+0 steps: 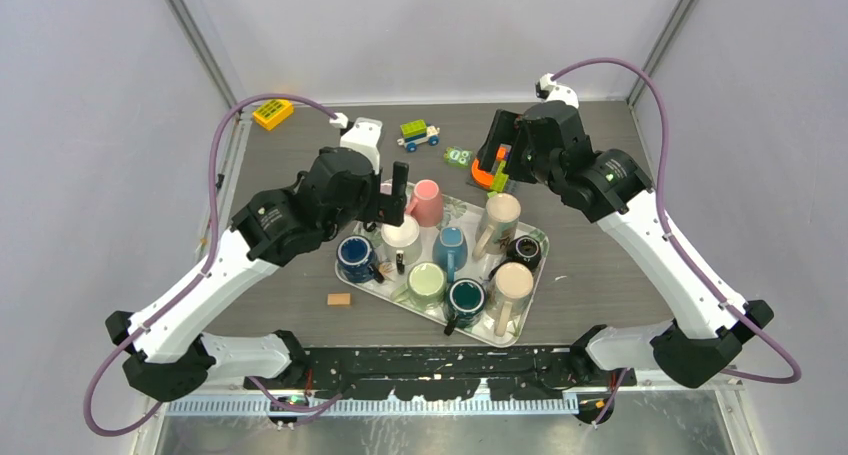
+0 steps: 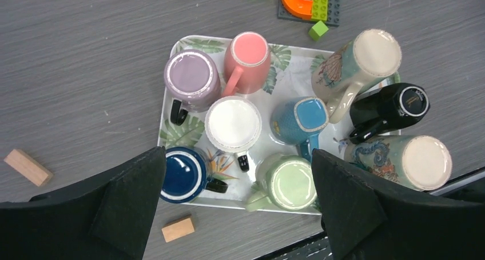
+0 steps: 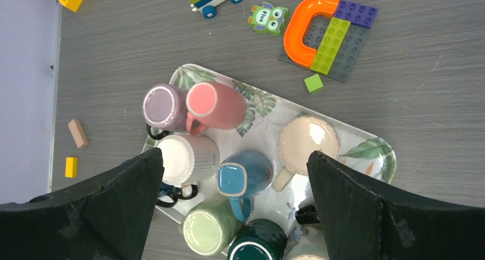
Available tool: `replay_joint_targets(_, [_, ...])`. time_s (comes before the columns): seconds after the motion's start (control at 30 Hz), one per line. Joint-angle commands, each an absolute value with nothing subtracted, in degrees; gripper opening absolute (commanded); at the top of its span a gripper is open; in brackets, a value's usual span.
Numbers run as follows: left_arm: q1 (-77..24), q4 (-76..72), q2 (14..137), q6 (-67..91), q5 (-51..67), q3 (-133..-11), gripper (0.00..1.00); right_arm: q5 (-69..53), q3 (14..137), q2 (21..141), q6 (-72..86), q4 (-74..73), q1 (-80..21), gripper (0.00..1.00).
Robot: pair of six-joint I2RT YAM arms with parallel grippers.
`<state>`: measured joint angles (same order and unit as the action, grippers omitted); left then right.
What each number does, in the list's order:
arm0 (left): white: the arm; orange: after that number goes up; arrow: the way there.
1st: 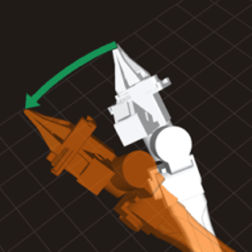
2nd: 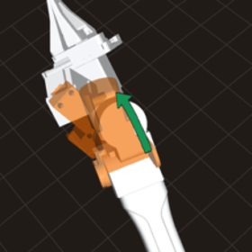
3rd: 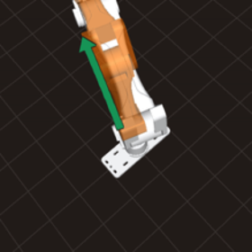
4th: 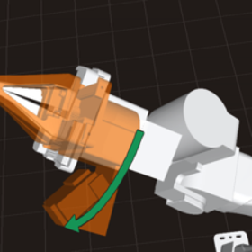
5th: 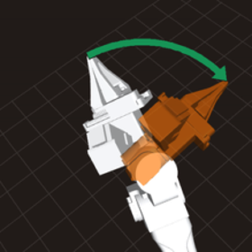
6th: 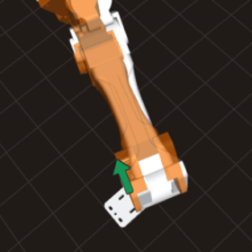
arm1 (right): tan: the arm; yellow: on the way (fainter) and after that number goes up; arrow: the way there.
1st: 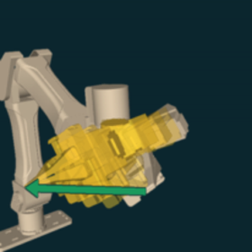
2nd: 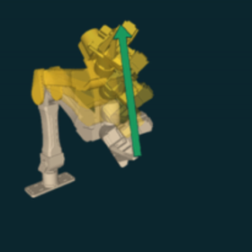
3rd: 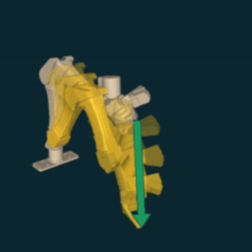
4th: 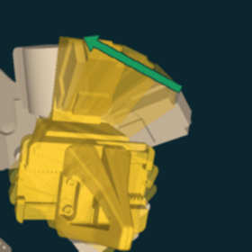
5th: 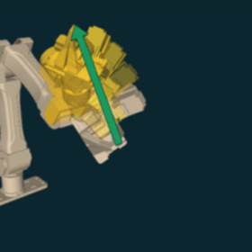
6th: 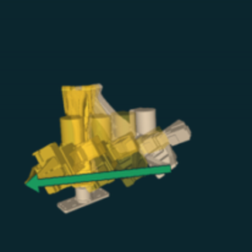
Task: Turn the mug right side up
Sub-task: Turn over the cup on the tray.
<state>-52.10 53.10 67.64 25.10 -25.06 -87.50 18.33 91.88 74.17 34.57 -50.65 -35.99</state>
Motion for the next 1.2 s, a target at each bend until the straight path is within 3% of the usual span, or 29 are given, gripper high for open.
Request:
replay_joint_targets(0.0, [-51.86, 49.75, 64.38, 24.13, -28.29, -84.81, 1.00, 22.32, 93.17, 73.54, 34.05, -52.08, -35.86, 1.00])
replay_joint_targets(0.27, [-50.54, 48.88, 60.30, 21.84, -27.55, -77.85, 1.00, 24.58, 91.09, 74.74, 37.22, -55.72, -35.83, 1.00])
replay_joint_targets(0.77, [-44.51, 43.05, 61.66, 20.61, -10.22, -71.06, 1.00, 27.77, 82.96, 70.70, 45.71, -68.06, -35.85, 1.00])
replay_joint_targets(1.17, [-43.48, 42.40, 62.81, 22.50, -5.91, -69.92, 1.00, 26.99, 78.30, 75.72, 50.10, -61.66, -38.13, 0.97])
